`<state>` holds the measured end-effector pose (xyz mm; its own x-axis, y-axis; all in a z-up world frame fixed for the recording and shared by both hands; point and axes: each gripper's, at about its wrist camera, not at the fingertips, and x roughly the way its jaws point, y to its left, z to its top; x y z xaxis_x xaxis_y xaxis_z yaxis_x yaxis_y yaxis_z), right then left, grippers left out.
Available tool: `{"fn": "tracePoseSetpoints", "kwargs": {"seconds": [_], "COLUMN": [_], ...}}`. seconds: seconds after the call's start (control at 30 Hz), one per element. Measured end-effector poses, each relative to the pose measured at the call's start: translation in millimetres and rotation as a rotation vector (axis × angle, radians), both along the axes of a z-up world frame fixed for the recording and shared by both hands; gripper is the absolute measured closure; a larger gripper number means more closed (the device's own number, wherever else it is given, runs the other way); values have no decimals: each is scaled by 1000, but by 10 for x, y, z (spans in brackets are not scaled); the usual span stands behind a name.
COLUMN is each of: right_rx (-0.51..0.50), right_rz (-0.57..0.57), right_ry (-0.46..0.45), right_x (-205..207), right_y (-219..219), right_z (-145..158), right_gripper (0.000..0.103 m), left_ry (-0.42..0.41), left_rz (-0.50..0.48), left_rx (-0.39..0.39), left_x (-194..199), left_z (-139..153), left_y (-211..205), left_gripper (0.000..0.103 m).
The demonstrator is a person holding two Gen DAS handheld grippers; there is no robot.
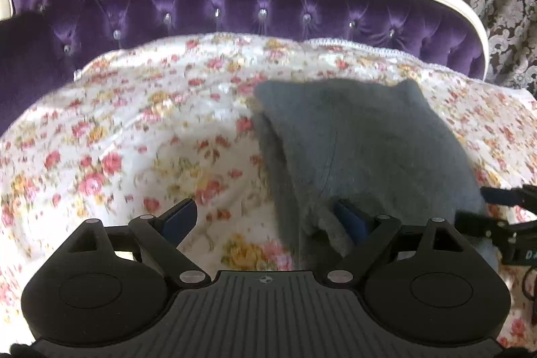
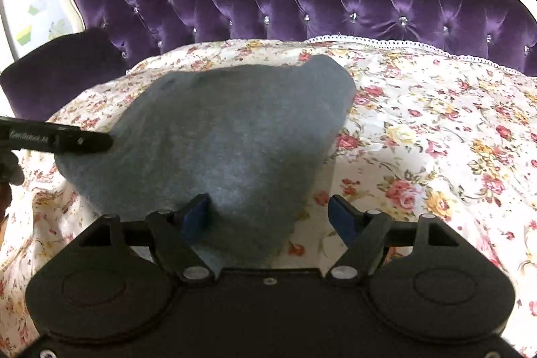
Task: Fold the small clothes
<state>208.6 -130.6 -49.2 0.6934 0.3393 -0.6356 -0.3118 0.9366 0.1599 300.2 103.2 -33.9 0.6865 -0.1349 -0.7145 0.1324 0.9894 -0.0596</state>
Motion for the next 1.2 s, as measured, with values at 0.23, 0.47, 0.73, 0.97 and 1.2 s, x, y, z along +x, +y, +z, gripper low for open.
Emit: {"fn": "tracePoseSetpoints", "kwargs": {"seconds": [0.23, 0.47, 0.73, 0.97, 1.2], "right_rx": [66, 171, 239, 367, 514], "right_rz": [20, 42, 46, 14, 55], "right_ry": [12, -23, -4, 86, 168], "right_x": [-85, -90, 105, 627, 1038], "right_y": [-71, -219, -358, -430, -368], "right_z": [70, 206, 165, 12, -203], "right_gripper": [23, 21, 20, 13, 11], "left_ry": [-6, 98, 134, 140, 124], "left_rz": [-14, -60, -108, -118, -146], "left_rx": [-94, -247, -296, -355, -409], "left_x": [-105, -39, 126, 253, 354], "left_z": [47, -84, -187, -236, -276], "left_y": [102, 33, -105, -142, -189], "left_gripper": [14, 10, 8, 6, 1]}}
